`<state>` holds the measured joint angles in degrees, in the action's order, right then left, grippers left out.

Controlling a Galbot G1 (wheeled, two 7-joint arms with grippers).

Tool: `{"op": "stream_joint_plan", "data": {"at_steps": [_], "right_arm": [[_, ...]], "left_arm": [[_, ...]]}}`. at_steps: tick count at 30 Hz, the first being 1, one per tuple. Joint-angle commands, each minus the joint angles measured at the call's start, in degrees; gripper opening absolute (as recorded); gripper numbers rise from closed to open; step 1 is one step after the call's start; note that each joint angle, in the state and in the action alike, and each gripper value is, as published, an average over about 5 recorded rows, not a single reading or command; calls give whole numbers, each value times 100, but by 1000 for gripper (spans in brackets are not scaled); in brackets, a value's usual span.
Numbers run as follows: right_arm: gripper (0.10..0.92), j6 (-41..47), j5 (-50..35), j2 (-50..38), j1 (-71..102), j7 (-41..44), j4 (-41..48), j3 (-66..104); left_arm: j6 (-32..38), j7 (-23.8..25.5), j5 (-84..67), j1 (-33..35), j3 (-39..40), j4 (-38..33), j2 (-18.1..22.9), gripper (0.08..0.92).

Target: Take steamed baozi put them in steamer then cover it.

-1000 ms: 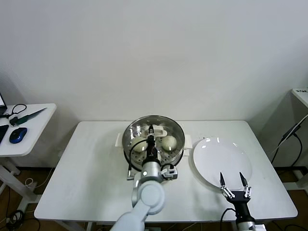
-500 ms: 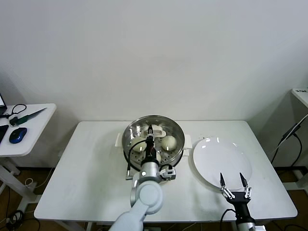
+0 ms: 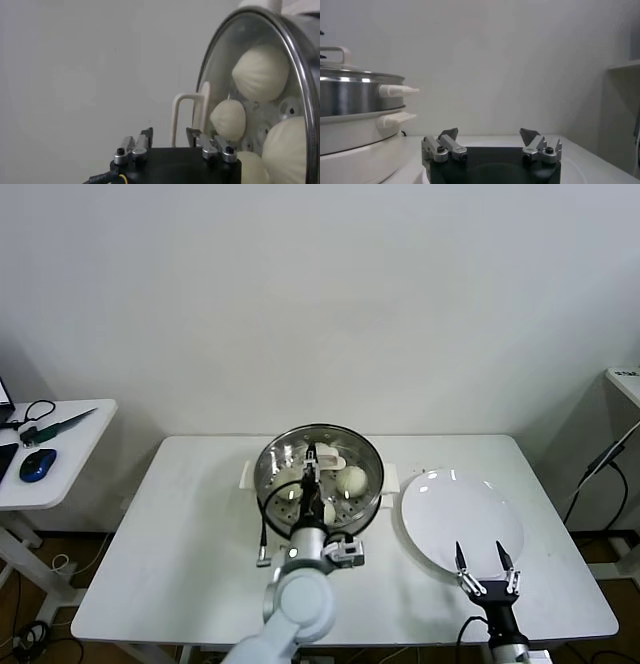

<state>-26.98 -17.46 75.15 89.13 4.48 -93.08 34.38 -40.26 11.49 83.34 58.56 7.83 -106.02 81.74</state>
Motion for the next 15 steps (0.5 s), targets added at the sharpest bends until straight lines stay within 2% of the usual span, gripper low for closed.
{"op": "stream_joint_plan", "data": {"at_steps": [1,6,8,11,15], "right_arm": [[823,234,-208,-95,9,-331,-96,-158],[823,457,-261,-369,60,-676,-281,-376],[823,549,-253,-499,91,-740,-331,-443],[823,572,-217,-541,109,-754,-357,-460],[823,388,-216,-523,97,-800,-342,-460]], "left_arm": [[-11,57,-255,-45,6,-269,-46,542],[2,88,-838,189,46,-944,-407,689],[81,-52,-1061,360,-23,-1140,-578,747],[416,-519,-1734,680,-343,-1440,-768,805],[1223,-1364,-3756,1077,-1291,-1729,-845,821]]}}
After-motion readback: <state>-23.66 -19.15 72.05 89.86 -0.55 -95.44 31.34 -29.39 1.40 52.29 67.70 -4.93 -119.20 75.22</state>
